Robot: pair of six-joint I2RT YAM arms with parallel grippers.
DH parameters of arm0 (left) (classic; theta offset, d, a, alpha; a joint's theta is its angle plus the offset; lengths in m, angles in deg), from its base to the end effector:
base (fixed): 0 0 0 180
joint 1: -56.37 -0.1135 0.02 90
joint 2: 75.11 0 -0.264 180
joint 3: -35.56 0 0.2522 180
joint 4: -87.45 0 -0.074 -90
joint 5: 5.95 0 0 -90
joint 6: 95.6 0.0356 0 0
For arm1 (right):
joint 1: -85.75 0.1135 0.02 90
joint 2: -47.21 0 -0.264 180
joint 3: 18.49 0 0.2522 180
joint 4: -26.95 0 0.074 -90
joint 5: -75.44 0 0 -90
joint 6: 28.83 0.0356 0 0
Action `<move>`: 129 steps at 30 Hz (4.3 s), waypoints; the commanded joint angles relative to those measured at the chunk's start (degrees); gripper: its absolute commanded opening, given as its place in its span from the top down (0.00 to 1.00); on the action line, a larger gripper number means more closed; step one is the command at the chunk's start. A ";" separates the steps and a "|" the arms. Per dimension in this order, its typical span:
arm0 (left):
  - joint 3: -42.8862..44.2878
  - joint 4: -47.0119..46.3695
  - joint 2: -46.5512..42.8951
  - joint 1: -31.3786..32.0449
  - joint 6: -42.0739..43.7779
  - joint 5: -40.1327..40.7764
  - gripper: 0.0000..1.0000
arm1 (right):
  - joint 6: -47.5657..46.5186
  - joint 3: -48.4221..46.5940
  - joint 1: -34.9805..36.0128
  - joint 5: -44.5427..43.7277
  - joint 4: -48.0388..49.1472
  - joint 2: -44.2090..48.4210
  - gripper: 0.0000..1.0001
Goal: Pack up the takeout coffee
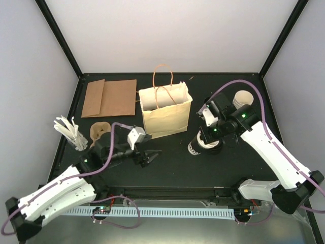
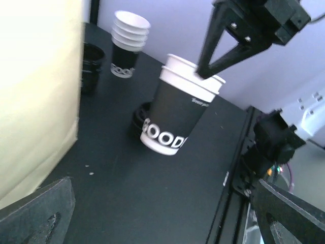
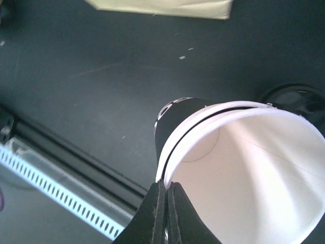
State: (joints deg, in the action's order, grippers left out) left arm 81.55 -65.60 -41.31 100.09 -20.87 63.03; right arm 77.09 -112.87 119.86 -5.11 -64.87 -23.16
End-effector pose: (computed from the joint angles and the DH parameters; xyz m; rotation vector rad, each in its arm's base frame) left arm 0.1002 -0.1135 0.2863 0.7396 1.7979 -1.0410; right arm 0.1647 0.1186 0.3637 -0.4920 2.7833 0.4460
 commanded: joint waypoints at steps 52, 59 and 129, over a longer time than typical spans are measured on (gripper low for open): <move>-2.45 -22.02 24.08 18.41 19.09 8.60 0.59 | -6.00 -1.84 4.56 23.47 5.80 3.77 0.99; -5.08 -21.71 22.31 18.35 18.11 9.70 0.60 | -5.08 -7.96 4.56 14.90 1.96 3.67 0.99; -13.02 -19.73 3.82 18.33 8.06 18.14 0.63 | 4.40 2.67 -33.47 -29.60 18.57 -18.06 0.64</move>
State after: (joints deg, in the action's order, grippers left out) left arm 68.52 -84.44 -37.00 118.32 -12.30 82.22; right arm 80.96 -106.64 86.09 -33.46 -43.52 -45.35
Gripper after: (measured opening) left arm 0.638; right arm 0.326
